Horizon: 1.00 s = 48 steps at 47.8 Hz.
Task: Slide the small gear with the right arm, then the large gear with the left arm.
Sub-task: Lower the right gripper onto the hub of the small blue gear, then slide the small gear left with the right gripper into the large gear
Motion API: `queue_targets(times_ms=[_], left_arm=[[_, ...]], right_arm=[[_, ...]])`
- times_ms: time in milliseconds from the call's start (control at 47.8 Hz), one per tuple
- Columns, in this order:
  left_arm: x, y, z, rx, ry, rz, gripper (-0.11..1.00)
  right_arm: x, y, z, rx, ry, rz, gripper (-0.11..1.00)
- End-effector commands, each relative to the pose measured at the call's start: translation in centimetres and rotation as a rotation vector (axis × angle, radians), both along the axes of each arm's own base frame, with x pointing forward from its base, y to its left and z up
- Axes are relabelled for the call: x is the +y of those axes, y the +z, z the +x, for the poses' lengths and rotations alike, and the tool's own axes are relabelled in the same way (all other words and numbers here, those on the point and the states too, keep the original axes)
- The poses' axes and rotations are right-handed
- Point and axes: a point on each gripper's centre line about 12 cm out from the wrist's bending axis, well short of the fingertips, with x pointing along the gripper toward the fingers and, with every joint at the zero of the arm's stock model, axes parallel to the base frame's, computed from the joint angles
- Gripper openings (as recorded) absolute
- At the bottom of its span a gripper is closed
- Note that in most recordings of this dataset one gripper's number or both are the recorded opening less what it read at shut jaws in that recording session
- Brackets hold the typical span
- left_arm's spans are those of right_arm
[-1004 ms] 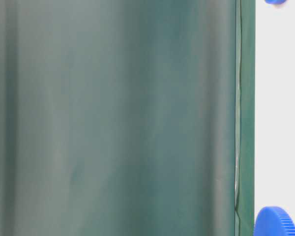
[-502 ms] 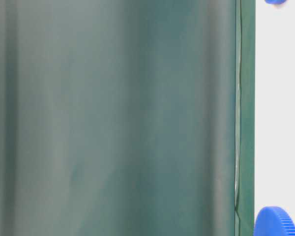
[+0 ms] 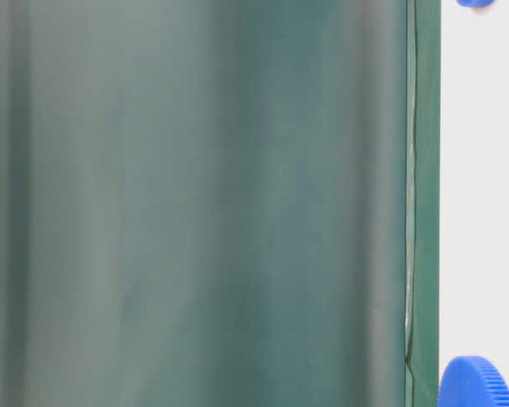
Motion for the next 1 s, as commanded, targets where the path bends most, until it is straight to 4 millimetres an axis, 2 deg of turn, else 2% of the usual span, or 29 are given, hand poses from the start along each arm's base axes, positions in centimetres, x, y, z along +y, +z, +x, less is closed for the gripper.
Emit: queue_targets(times_ms=[0,439,649,837,983], left_arm=[[0.1,0.4,0.2,-0.008,0.003,-0.004,0.0],[0.1,0.2,0.2,-0.006,0.001,-0.024,0.0],[0.1,0.5,0.2,-0.012,0.001,-0.023,0.0],[0.1,0.1,0.2,-0.005,0.001,-0.024,0.0],[0.1,0.1,0.2,-0.002,0.001,-0.026,0.0]], right_arm=[[0.0,0.0,0.2,0.002,0.004,0.0,0.51],[0.2,-0.3,0.2,0.017,-0.005,0.022,0.51],[0.8,-0.1,1.2,0.011,0.039,0.02,0.51],[0.9,0.3,3.9,0.004,0.089,0.015,0.51],[0.2,-0.1,7.9,0.004,0.129,0.002,0.51]])
